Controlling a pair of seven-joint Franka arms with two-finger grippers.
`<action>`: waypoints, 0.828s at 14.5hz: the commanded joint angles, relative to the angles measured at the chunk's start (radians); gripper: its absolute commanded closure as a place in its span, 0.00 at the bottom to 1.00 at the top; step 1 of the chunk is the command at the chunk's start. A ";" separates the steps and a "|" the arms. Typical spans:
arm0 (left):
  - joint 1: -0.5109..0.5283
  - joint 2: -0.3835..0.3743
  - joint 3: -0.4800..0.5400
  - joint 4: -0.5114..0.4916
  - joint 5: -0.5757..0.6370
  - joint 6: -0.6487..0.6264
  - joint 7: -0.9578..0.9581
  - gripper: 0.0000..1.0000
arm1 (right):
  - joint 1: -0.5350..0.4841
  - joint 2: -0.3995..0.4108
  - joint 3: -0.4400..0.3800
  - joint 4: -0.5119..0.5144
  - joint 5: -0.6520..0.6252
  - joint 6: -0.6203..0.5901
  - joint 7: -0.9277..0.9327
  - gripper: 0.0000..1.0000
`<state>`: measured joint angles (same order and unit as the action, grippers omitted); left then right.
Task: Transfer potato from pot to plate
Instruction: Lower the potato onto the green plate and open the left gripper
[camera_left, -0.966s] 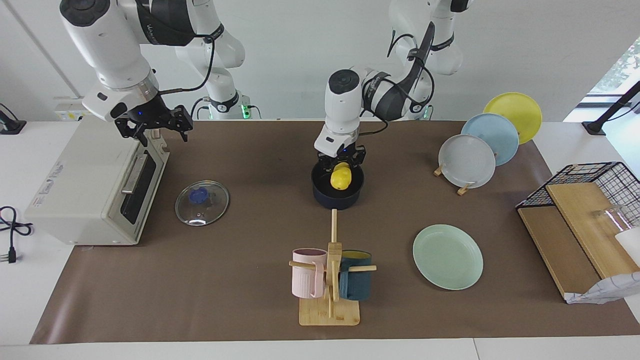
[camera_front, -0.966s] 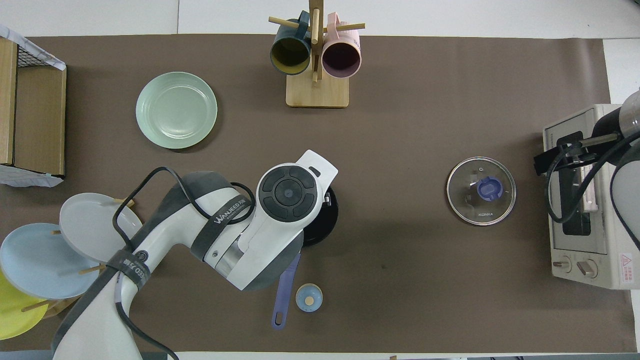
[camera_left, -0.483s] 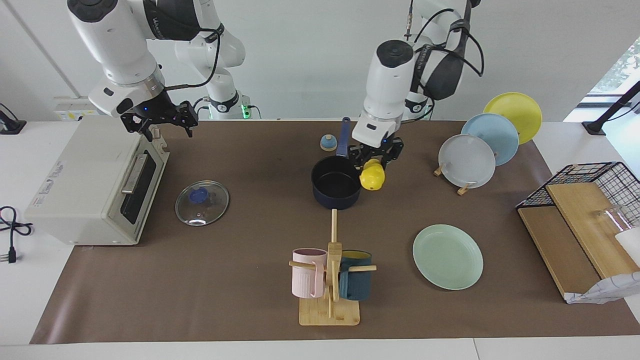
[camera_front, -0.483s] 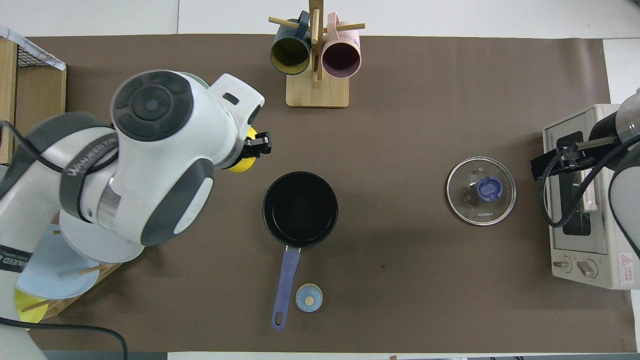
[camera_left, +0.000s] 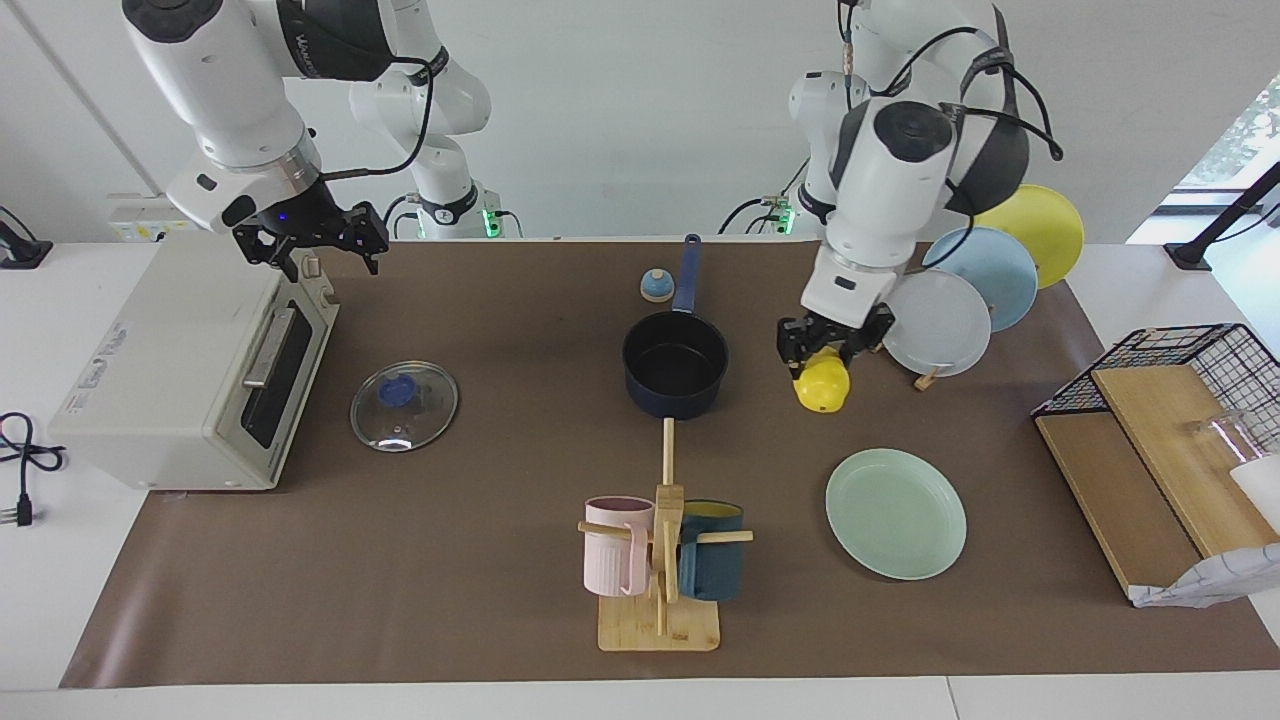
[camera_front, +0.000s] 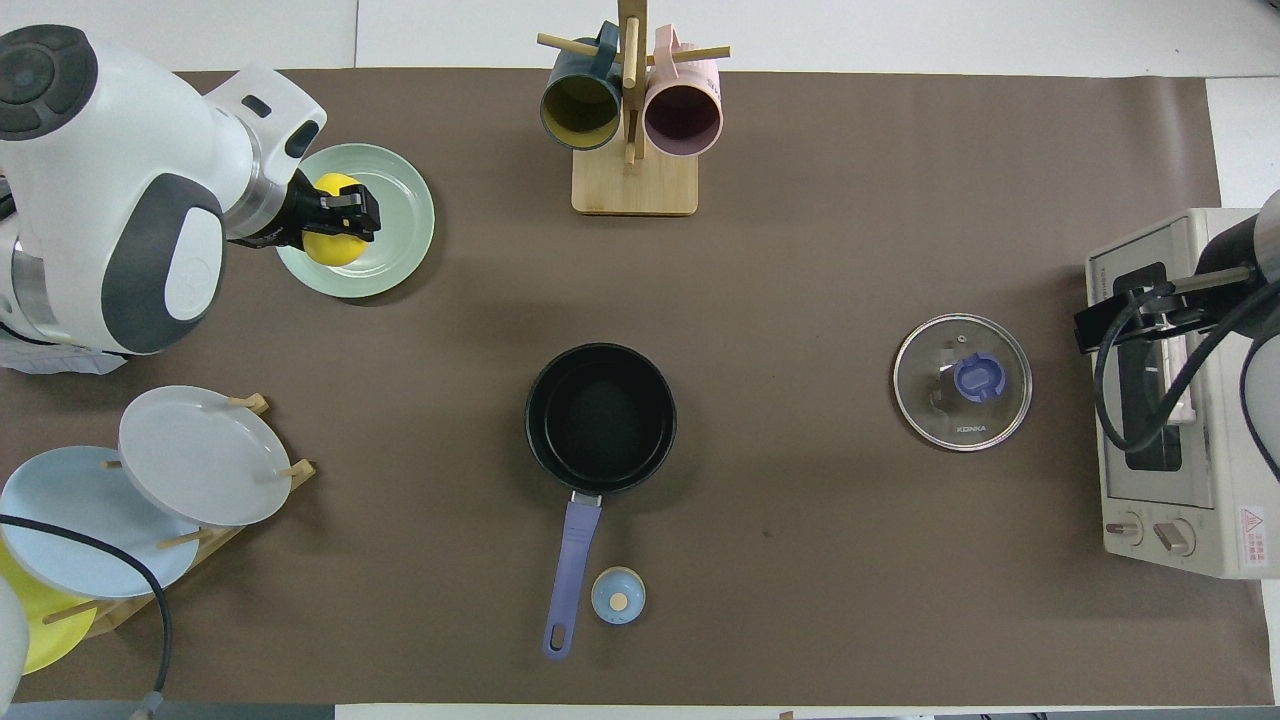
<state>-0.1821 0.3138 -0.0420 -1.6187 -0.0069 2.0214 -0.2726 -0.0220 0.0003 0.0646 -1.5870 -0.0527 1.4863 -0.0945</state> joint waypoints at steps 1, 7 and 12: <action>0.038 0.112 -0.010 0.037 -0.008 0.084 0.082 1.00 | 0.005 -0.005 -0.023 0.002 0.004 -0.009 0.012 0.00; 0.041 0.169 -0.010 -0.027 0.047 0.200 0.095 1.00 | 0.011 0.009 -0.043 0.021 0.011 -0.009 0.010 0.00; 0.044 0.168 -0.010 -0.078 0.045 0.217 0.093 0.98 | 0.013 0.001 -0.074 0.018 0.013 -0.008 0.010 0.00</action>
<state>-0.1443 0.4914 -0.0500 -1.6670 0.0208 2.2089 -0.1879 -0.0185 0.0008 0.0010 -1.5732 -0.0524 1.4863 -0.0942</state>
